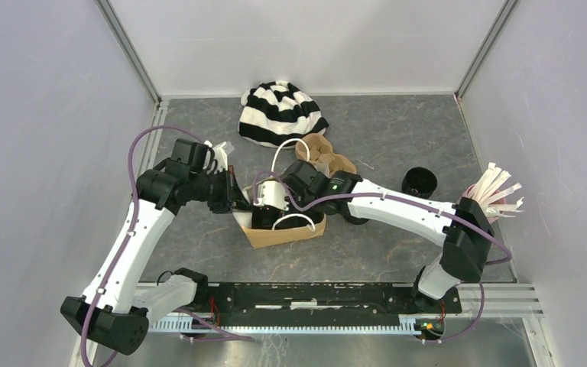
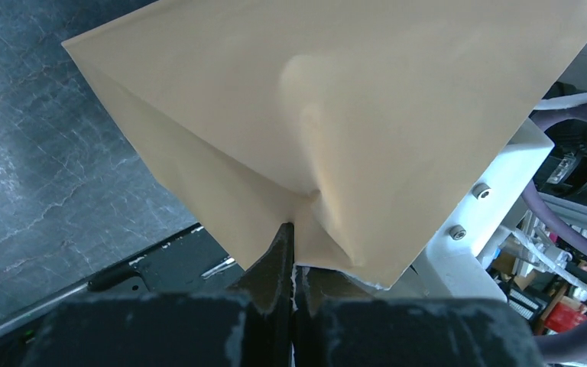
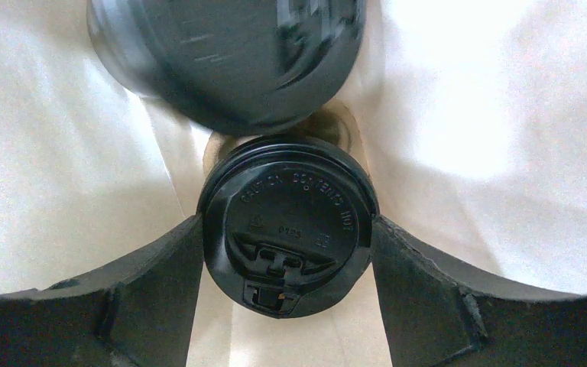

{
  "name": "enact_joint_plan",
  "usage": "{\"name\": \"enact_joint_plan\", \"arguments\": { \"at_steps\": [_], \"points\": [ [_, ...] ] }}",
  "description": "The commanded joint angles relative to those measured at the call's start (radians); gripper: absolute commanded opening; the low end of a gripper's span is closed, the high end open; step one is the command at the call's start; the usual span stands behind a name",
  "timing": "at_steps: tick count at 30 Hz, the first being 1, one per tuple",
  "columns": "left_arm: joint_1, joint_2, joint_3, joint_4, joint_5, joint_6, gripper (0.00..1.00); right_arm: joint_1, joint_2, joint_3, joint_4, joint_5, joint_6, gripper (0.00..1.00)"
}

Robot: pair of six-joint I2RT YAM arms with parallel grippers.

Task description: Pack the takeout coffee

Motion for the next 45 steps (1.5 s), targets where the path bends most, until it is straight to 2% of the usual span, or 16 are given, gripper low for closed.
{"name": "enact_joint_plan", "arguments": {
  "at_steps": [1,5,10,16,21,29,34,45],
  "points": [
    [-0.001,-0.015,0.056,-0.075,0.046,-0.12,0.02,-0.002,0.022,0.005,-0.065,-0.004,0.049,0.49],
    [-0.002,-0.019,0.058,-0.065,-0.037,-0.171,0.02,0.005,0.074,0.006,-0.087,-0.004,0.067,0.5],
    [-0.002,-0.012,0.054,-0.008,-0.059,-0.229,0.04,0.006,0.118,0.004,-0.067,0.021,0.079,0.51],
    [-0.002,0.01,0.1,0.0,-0.098,-0.254,0.14,0.015,0.141,0.043,-0.071,0.026,0.096,0.56],
    [-0.001,-0.005,0.11,0.007,-0.112,-0.256,0.32,0.017,0.111,0.05,-0.073,0.046,0.111,0.68],
    [-0.001,-0.027,0.076,0.0,-0.123,-0.23,0.53,0.022,0.084,0.148,-0.126,0.081,0.154,0.98],
    [-0.002,-0.033,0.083,-0.005,-0.134,-0.213,0.59,0.026,0.08,0.201,-0.16,0.088,0.173,0.98],
    [-0.001,-0.037,0.095,0.037,-0.099,-0.201,0.61,0.03,0.078,0.27,-0.192,0.137,0.274,0.98]
  ]
}}
